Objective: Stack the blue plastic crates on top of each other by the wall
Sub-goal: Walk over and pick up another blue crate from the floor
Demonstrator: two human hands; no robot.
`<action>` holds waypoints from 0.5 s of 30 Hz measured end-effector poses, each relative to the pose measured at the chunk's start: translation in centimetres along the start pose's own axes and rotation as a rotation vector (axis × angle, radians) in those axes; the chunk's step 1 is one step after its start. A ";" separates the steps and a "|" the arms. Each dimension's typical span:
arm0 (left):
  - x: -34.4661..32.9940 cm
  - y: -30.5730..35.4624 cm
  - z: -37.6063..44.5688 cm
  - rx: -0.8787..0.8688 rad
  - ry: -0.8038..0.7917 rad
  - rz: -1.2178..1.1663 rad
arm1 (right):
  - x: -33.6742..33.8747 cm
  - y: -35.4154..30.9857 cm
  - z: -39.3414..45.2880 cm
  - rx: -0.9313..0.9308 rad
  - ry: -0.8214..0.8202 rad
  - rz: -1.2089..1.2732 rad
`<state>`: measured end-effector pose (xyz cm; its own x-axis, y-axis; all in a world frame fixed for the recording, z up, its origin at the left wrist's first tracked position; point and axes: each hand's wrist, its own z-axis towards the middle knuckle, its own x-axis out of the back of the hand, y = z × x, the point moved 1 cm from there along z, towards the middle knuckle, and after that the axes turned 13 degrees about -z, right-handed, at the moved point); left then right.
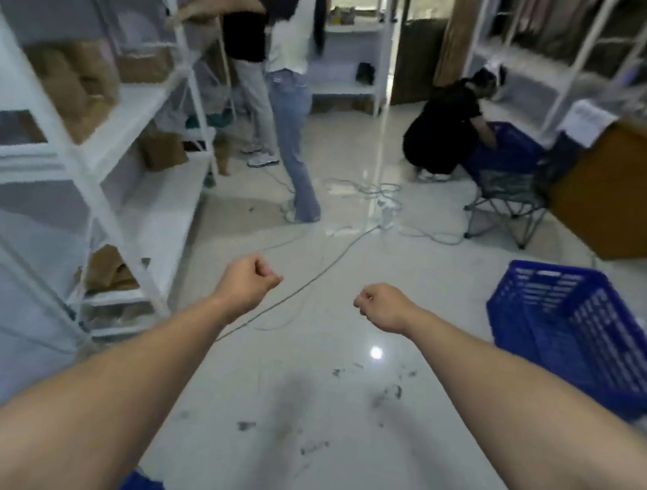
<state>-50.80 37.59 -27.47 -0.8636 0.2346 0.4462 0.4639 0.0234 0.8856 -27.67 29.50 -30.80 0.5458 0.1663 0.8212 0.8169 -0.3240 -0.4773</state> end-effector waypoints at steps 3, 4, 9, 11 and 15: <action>-11.2 4.7 2.2 0.025 -0.132 -0.095 | 5.6 11.7 -2.3 -0.140 0.081 0.077; -15.3 6.3 2.6 0.052 -0.179 -0.122 | 7.4 15.4 -3.2 -0.186 0.101 0.103; -35.6 12.7 2.4 0.140 -0.394 -0.173 | 14.8 33.2 -8.4 -0.443 0.190 0.234; -42.2 15.1 1.8 0.174 -0.466 -0.157 | 16.9 39.3 -10.0 -0.551 0.226 0.278; -52.2 19.5 2.4 0.189 -0.586 -0.090 | 19.7 48.6 -11.1 -0.703 0.274 0.394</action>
<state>3.78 28.08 -33.82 -0.6739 0.7169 0.1785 0.4676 0.2269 0.8543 20.69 6.69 -34.38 0.6273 -0.2823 0.7258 0.2215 -0.8288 -0.5138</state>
